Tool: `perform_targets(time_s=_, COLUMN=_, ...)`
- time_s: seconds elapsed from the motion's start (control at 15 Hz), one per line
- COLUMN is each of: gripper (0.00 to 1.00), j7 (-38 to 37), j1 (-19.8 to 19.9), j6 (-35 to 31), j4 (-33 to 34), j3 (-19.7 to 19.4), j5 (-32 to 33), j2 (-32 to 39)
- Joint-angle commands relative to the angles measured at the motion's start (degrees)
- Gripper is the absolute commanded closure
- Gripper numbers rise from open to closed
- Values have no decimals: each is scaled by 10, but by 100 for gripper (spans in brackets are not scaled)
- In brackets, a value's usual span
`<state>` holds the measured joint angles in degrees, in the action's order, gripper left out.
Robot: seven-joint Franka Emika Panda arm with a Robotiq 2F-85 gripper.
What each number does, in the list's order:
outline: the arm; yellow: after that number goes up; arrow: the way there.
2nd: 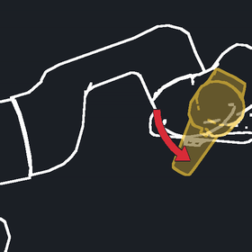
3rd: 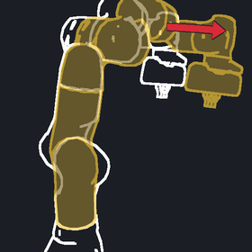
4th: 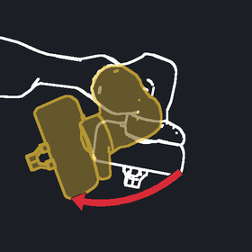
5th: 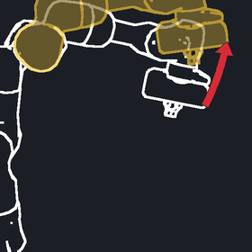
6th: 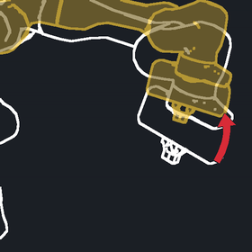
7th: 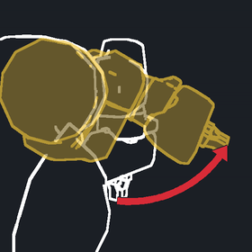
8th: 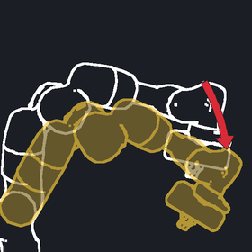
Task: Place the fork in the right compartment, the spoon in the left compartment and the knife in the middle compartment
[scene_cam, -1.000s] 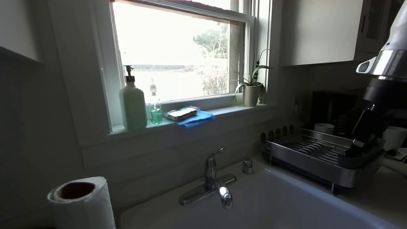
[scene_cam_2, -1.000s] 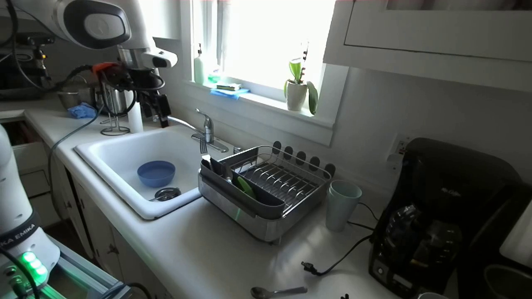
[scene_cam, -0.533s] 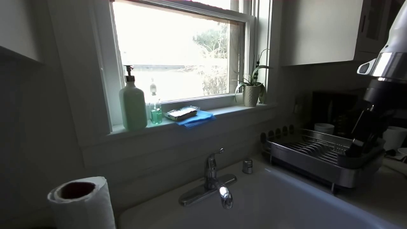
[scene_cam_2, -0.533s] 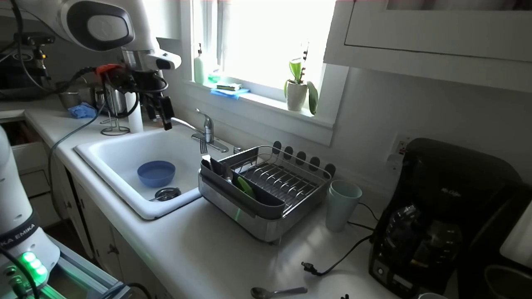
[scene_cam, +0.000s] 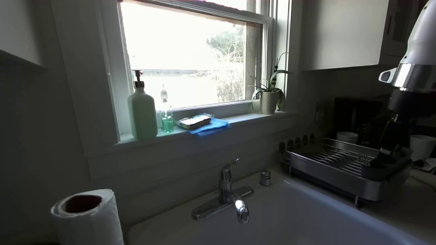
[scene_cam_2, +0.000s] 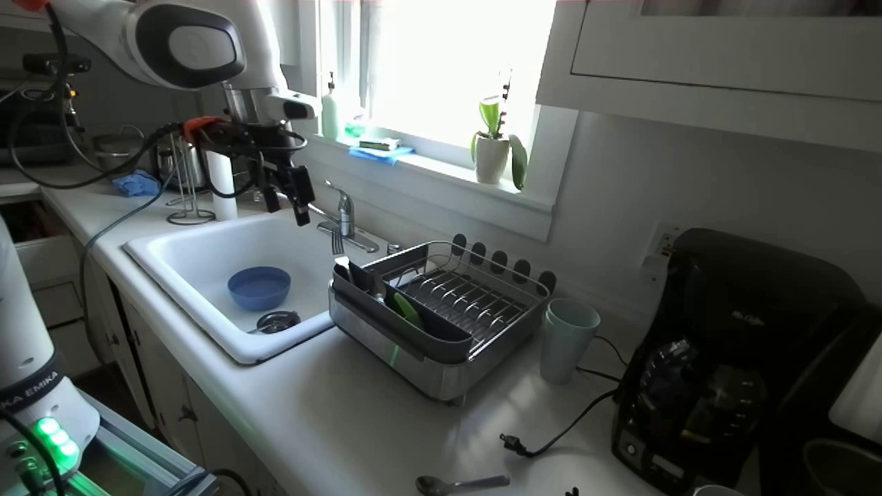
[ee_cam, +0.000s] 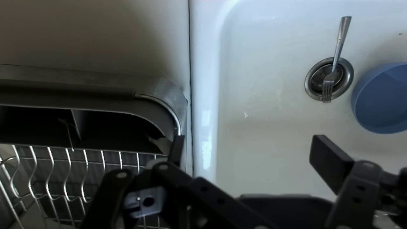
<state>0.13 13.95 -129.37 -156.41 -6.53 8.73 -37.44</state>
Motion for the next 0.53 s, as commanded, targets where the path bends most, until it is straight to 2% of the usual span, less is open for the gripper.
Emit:
perform_targets(time_s=0.0, gripper=0, j7=13, j1=6, j6=-14, j4=29, j3=-9, j5=26, j2=53)
perform_targets(time_s=0.47, gripper=0, j7=10, j1=17, j6=-42, j4=66, j3=-16, j5=63, j2=117)
